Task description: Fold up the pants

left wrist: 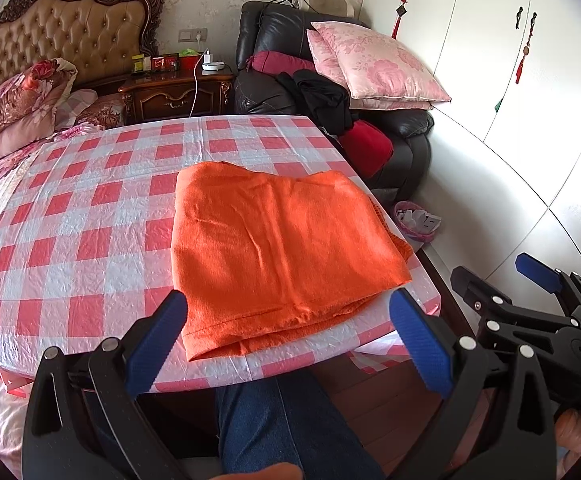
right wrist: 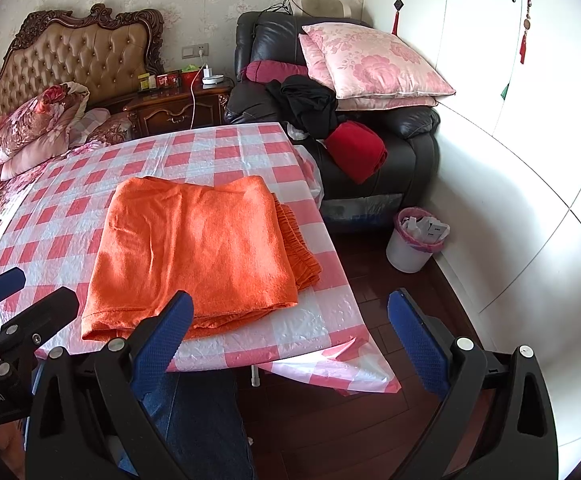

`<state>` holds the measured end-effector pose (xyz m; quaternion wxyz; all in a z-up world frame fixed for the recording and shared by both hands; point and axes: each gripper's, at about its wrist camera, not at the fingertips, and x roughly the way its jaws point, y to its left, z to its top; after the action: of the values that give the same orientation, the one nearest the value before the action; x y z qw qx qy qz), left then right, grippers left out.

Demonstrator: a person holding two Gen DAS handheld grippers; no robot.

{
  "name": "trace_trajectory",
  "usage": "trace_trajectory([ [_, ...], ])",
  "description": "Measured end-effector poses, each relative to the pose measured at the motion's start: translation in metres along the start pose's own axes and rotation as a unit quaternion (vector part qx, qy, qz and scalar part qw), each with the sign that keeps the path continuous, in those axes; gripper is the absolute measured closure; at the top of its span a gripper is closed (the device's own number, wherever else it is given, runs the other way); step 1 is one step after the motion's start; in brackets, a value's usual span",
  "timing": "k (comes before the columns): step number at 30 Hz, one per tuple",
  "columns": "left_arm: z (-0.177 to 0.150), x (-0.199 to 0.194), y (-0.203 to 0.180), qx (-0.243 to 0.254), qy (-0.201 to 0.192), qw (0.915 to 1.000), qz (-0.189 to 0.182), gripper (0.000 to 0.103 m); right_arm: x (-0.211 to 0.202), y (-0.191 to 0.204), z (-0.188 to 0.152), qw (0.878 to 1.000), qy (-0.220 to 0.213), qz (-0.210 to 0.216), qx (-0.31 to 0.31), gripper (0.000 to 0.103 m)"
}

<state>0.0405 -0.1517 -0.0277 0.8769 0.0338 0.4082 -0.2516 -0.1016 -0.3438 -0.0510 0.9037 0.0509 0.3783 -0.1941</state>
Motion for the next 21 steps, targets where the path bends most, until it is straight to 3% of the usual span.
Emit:
trace_trajectory([
  [12,-0.001,-0.001,-0.002,0.004,-0.007,1.0,-0.003,0.002,0.0,-0.001,0.0,1.0,0.001,-0.001,0.001,0.008],
  [16,-0.001,0.002,-0.006,0.01,-0.018,0.9996,-0.021,0.002,0.004,0.0,-0.004,1.0,0.003,-0.002,0.002,0.008],
  [19,0.002,0.007,0.004,0.0,-0.016,0.9982,-0.058,0.002,0.01,-0.001,-0.008,1.0,0.003,-0.006,0.01,0.008],
  [21,0.005,0.003,0.022,-0.006,-0.038,0.9983,-0.045,0.002,0.018,-0.004,-0.009,1.0,0.004,-0.004,0.022,0.007],
])
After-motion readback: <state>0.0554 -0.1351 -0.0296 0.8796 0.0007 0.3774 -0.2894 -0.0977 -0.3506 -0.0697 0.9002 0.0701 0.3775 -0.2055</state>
